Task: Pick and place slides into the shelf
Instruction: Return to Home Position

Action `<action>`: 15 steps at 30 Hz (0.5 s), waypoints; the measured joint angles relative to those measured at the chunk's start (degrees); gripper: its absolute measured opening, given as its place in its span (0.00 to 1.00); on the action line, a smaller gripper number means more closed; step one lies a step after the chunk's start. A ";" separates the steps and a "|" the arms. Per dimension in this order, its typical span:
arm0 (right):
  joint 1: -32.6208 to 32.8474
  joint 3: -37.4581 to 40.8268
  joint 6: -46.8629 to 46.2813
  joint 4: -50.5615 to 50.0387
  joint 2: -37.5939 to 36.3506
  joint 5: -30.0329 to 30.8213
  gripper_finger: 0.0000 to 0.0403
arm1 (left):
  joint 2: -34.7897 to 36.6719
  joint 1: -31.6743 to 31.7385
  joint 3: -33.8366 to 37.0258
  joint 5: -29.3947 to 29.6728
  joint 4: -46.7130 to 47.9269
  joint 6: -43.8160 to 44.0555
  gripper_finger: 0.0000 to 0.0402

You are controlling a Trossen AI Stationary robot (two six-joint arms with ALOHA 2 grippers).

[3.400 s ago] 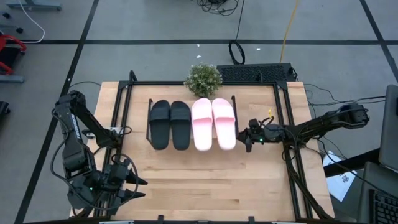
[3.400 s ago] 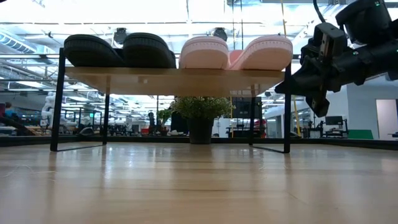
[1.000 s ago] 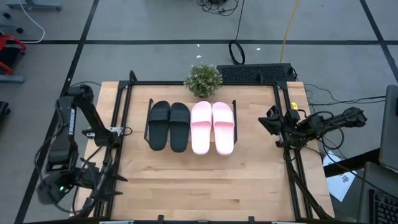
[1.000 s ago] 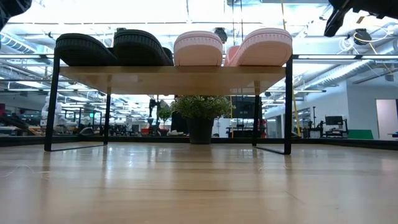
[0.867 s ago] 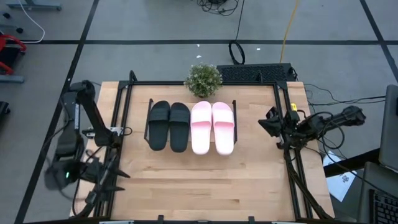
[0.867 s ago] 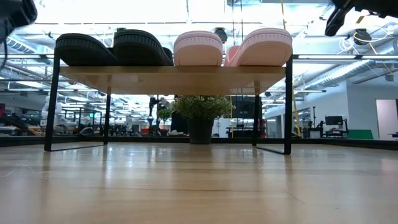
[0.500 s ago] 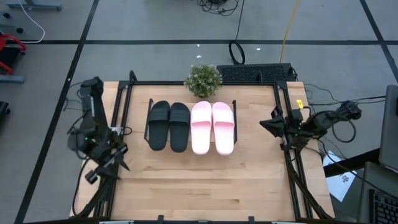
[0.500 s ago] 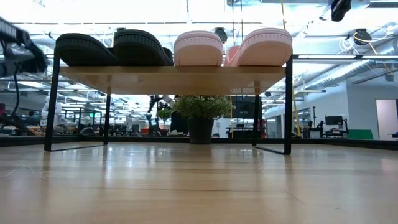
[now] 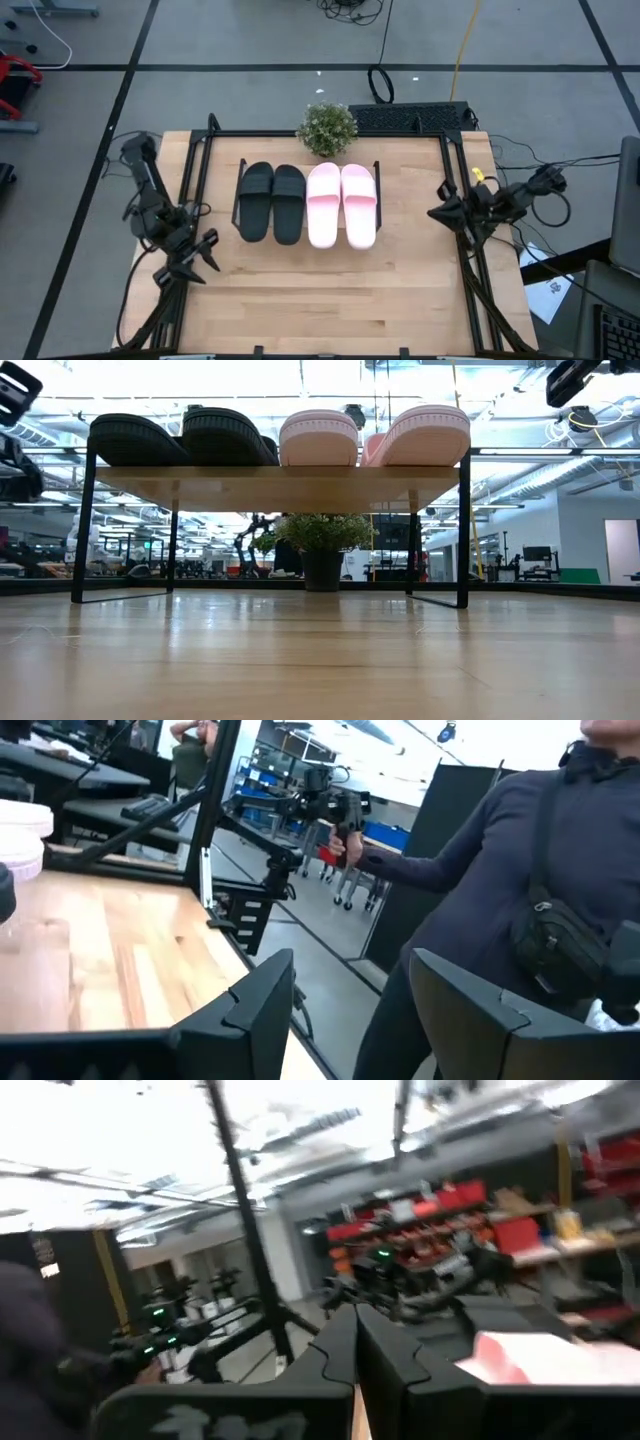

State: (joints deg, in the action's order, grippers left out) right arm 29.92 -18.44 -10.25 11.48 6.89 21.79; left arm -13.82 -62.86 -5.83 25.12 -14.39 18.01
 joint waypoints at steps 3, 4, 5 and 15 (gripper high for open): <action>0.02 3.17 1.46 1.29 -0.63 -2.67 0.00 | -0.02 4.40 0.81 -4.64 -0.95 -1.55 0.49; 0.02 4.27 1.09 1.17 -0.63 -2.51 0.00 | -0.02 5.99 0.95 -5.74 -1.00 -2.08 0.49; 0.02 5.39 0.50 1.12 -0.61 -1.77 0.00 | -0.02 7.55 1.10 -6.66 -0.97 -2.61 0.49; -2.24 11.50 2.94 2.17 -1.86 2.15 0.00 | -0.02 22.08 1.60 -17.24 -0.14 -5.60 0.49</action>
State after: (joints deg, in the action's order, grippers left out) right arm 27.68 -6.94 -7.31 13.65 5.04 23.94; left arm -13.85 -40.78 -4.23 7.88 -14.53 12.41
